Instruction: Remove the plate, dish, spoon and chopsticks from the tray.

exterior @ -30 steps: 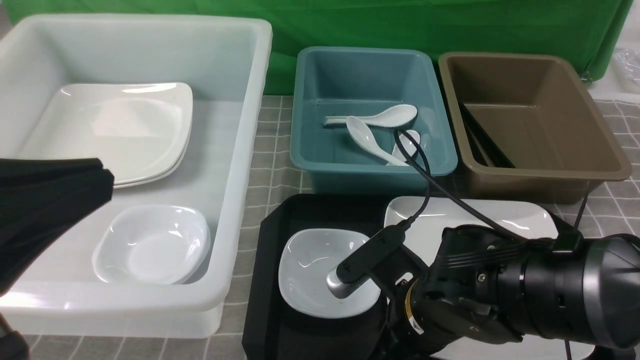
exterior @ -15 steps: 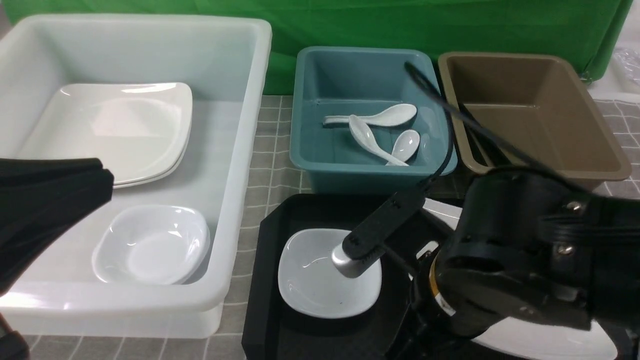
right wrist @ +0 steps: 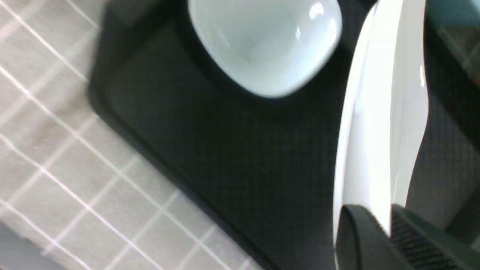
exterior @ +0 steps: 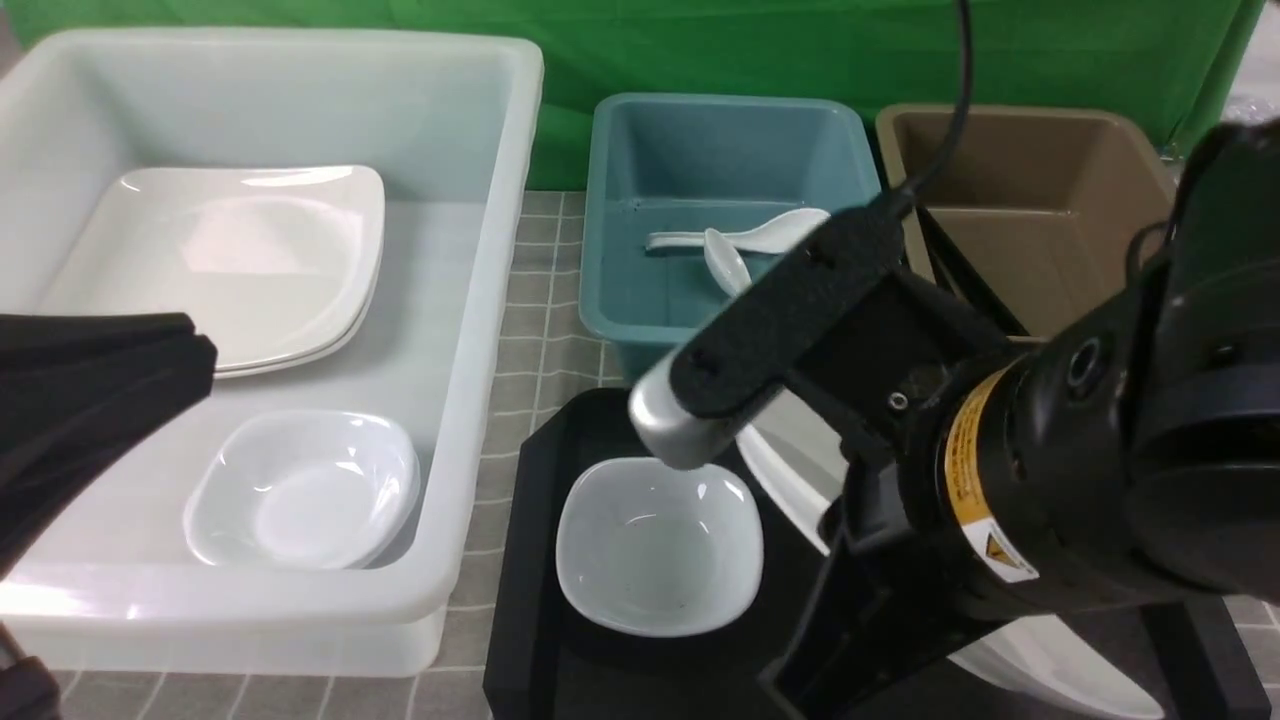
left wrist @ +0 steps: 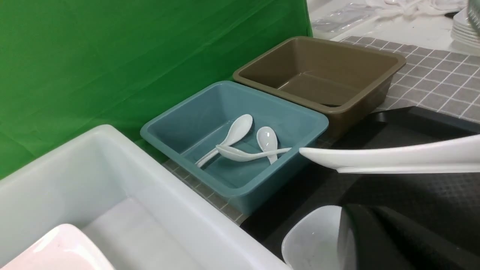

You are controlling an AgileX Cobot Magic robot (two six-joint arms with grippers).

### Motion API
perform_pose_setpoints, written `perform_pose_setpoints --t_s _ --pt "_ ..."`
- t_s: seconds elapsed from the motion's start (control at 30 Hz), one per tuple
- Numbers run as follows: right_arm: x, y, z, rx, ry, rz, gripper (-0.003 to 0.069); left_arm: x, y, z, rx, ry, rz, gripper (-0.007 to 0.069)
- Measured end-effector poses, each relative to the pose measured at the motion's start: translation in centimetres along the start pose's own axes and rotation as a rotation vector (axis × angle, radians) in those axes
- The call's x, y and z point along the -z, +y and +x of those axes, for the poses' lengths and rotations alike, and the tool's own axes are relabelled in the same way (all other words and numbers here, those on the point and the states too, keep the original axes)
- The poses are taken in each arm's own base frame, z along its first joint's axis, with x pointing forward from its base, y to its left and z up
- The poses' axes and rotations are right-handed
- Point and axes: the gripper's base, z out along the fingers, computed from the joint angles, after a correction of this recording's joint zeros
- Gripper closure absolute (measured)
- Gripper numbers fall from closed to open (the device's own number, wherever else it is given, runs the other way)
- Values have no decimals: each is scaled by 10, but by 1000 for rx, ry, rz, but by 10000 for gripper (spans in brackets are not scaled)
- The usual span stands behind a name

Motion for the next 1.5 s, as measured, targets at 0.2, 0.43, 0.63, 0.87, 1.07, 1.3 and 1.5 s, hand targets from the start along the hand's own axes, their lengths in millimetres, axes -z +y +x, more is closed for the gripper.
perform_pose_setpoints --t_s 0.2,0.43,0.63,0.87,1.07,1.3,1.5 --pt "41 -2 -21 26 -148 -58 589 10 8 -7 4 20 -81 603" --pt "92 -11 -62 306 -368 -44 589 45 26 -8 40 159 -292 603" --pt "103 3 -115 682 -561 54 589 78 27 3 106 189 -392 603" --pt "59 44 -169 1001 -718 118 589 113 23 18 212 189 -473 603" --pt "-35 58 -203 1069 -721 56 589 124 19 28 244 228 -478 603" --pt "-134 55 -221 1114 -691 64 588 124 16 31 265 254 -457 603" --pt "-190 56 -226 1112 -718 89 588 122 13 29 284 233 -415 603"
